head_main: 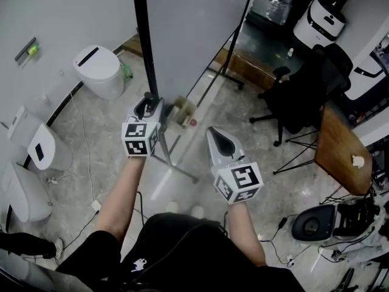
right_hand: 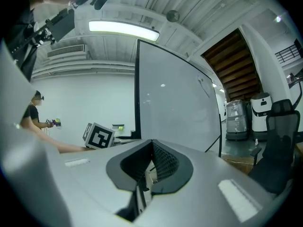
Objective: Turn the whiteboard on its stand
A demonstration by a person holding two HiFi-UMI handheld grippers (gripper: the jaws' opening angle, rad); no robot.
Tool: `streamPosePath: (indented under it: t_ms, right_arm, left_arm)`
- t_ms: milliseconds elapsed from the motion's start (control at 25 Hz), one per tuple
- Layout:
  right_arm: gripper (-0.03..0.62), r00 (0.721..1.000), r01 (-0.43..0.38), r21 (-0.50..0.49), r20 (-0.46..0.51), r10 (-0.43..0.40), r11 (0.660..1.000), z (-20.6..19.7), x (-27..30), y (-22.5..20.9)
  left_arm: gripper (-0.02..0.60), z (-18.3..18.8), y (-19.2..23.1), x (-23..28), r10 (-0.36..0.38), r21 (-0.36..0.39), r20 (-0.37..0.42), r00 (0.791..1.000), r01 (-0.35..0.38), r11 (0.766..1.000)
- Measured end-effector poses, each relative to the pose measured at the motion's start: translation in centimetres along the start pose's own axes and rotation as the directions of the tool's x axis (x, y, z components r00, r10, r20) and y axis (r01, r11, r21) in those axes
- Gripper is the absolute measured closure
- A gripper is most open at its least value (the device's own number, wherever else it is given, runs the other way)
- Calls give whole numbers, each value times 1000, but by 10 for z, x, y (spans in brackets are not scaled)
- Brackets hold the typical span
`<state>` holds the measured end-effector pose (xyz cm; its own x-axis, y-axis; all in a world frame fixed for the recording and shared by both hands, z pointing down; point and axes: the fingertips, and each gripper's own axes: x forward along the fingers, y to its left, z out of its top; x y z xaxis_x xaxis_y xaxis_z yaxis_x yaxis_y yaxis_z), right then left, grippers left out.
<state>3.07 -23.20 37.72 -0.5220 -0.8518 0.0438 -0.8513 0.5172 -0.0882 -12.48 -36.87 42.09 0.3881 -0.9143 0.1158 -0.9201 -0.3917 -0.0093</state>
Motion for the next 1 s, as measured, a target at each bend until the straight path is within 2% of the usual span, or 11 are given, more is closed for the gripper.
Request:
streamPosePath:
  t_ms: [320,1000]
  right_arm:
    - [585,997,-71,-18,-9,71,997,-2,7,32]
    - [586,996,-85,-1,-9,85,996,3,1,30]
  left_arm:
    - [387,-1,-4,-17,3,2,-2,1000,-3,1000]
    - [387,-7,0,-43,17,-5,-33,999,-17,1000]
